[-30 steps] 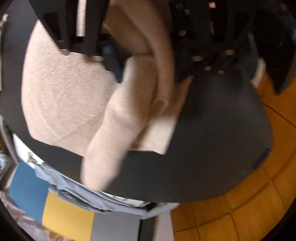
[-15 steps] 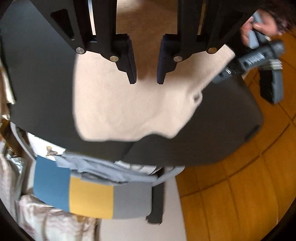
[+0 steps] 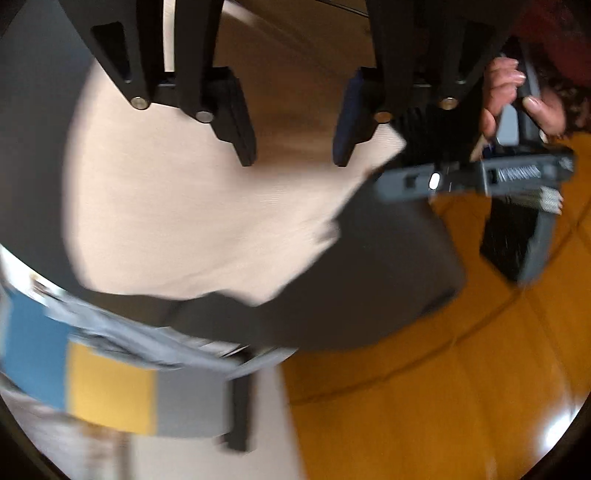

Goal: Fold clothes

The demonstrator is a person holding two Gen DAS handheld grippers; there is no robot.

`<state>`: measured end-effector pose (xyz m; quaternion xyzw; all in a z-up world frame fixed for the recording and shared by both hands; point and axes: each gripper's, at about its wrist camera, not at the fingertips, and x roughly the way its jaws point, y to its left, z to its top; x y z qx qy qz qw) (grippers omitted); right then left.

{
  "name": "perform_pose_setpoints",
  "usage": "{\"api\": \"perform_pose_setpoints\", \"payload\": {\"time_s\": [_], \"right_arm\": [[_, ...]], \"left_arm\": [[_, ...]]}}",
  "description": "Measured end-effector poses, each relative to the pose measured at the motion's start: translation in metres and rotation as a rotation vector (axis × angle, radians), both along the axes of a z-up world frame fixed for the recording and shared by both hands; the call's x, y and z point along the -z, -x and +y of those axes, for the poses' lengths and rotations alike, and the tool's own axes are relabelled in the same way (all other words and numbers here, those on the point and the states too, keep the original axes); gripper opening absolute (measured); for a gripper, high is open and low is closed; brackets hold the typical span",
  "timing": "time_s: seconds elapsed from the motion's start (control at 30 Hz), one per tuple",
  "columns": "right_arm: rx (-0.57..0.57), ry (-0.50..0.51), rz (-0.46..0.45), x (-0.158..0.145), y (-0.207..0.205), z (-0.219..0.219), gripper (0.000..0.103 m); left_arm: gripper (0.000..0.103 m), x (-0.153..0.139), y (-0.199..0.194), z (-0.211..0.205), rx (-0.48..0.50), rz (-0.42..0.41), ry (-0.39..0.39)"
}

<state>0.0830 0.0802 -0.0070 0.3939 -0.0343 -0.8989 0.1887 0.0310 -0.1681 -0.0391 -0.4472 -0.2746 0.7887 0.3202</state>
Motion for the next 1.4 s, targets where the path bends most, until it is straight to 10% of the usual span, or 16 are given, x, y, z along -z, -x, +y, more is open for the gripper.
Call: {"api": "perform_pose_setpoints", "payload": {"time_s": [0.13, 0.4, 0.6, 0.67, 1.0, 1.1, 1.2, 1.27, 1.4], "right_arm": [[0.167, 0.022, -0.028, -0.003, -0.044, 0.060, 0.067], [0.159, -0.065, -0.121, 0.026, -0.077, 0.071, 0.069], [0.197, -0.202, -0.120, 0.052, -0.049, 0.051, 0.041], [0.243, -0.180, -0.101, 0.052, -0.050, 0.056, 0.014], [0.392, -0.246, 0.007, 0.063, -0.086, 0.075, 0.014], [0.396, -0.181, 0.007, 0.058, -0.090, 0.084, 0.037], [0.399, -0.097, 0.043, 0.052, -0.092, 0.090, 0.037], [0.354, -0.146, 0.003, 0.055, -0.078, 0.085, 0.010], [0.317, -0.236, 0.132, 0.024, -0.089, 0.073, 0.010]], "left_arm": [[0.040, 0.008, 0.003, 0.026, 0.058, -0.011, 0.164], [0.007, 0.006, 0.005, 0.032, 0.114, -0.026, 0.122], [0.004, -0.011, -0.001, 0.028, 0.126, 0.021, 0.114], [0.004, -0.009, -0.006, 0.025, 0.118, 0.030, 0.160], [0.003, 0.021, -0.015, 0.033, 0.180, -0.038, 0.156], [0.004, 0.019, -0.017, 0.033, 0.203, -0.037, 0.140], [0.004, 0.018, -0.018, 0.033, 0.222, -0.033, 0.152], [0.004, 0.017, -0.019, 0.033, 0.235, -0.030, 0.160], [0.004, 0.017, -0.020, 0.030, 0.251, -0.029, 0.172]]}}
